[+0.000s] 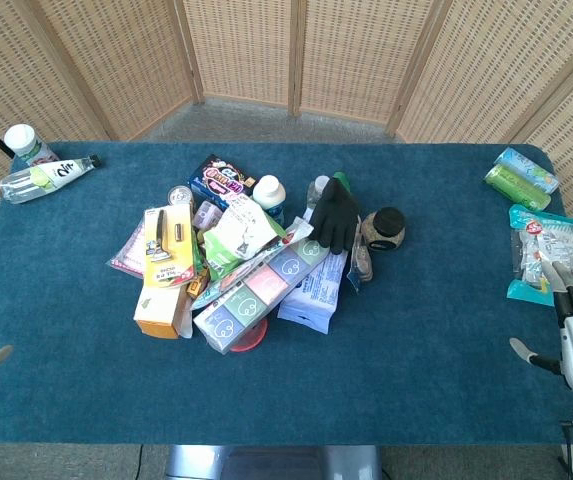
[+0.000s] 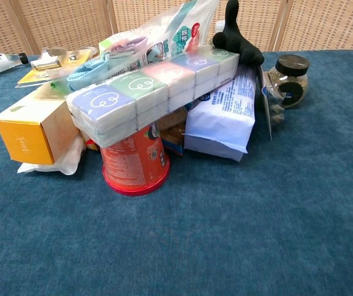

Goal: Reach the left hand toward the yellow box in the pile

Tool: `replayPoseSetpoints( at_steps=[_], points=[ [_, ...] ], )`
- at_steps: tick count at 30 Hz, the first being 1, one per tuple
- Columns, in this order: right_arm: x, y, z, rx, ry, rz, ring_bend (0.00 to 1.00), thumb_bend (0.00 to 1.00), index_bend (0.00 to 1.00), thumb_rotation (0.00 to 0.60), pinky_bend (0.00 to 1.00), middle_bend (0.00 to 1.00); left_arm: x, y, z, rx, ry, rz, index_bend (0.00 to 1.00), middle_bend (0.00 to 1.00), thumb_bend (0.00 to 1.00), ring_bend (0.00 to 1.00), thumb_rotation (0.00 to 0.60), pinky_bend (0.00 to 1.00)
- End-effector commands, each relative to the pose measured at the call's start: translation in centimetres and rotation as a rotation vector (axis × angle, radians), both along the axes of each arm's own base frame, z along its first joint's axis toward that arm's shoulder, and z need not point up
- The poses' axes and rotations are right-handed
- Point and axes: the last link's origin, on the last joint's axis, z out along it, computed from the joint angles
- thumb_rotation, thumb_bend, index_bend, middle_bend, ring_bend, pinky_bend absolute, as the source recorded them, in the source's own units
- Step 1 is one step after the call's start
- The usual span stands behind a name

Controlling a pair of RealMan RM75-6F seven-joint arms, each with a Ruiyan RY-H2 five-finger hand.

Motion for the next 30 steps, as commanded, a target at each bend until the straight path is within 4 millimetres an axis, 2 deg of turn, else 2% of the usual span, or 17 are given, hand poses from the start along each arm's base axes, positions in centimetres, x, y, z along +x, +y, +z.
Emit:
replayPoseSetpoints(
  at_steps=[1,6,10,15,19,25,30],
  points=[
    [0.0,0.0,-0.1,0.003,-0.001,0.0,0.0,0.0,0.0,0.6,0.0,0.0,0.0,0.1,-0.2,-0.007,-0.007,0.0,0.01,0.0,0.0,0.0,0.6,0.0],
    [0.0,-0.1,-0.1,0.007,-0.004,-0.002,0.0,0.0,0.0,0.6,0.0,0.0,-0.9,1.3,-0.5,-0.006,-0.017,0.014,0.01,0.0,0.0,0.0,0.6,0.0],
    [0.1,0.0,0.0,0.005,-0.007,0.0,0.0,0.0,0.0,0.6,0.0,0.0,-1.1,4.1,-1.6,-0.031,-0.044,-0.026,0.01,0.0,0.0,0.0,0.6,0.0],
    [0.2,0.1,0.0,0.01,-0.018,0.001,0.0,0.0,0.0,0.6,0.0,0.0,0.2,9.3,-3.6,-0.091,-0.007,-0.099,0.01,0.0,0.0,0.0,0.6,0.0],
    [0.1,0.0,0.2,0.011,-0.028,-0.002,0.0,0.0,0.0,0.6,0.0,0.0,1.7,13.4,-6.2,-0.183,0.001,-0.097,0.0,0.0,0.0,0.0,0.6,0.0],
    [0.1,0.0,0.5,0.011,-0.052,-0.006,0.0,0.0,0.0,0.6,0.0,0.0,4.4,17.6,-9.9,-0.299,0.075,-0.071,0.0,0.0,0.0,0.0,0.6,0.0],
    [0.1,0.0,0.8,0.012,-0.067,-0.006,0.0,0.0,0.0,0.6,0.0,0.0,5.9,19.9,-12.6,-0.344,0.129,-0.041,0.0,0.0,0.0,0.0,0.6,0.0]
  ],
)
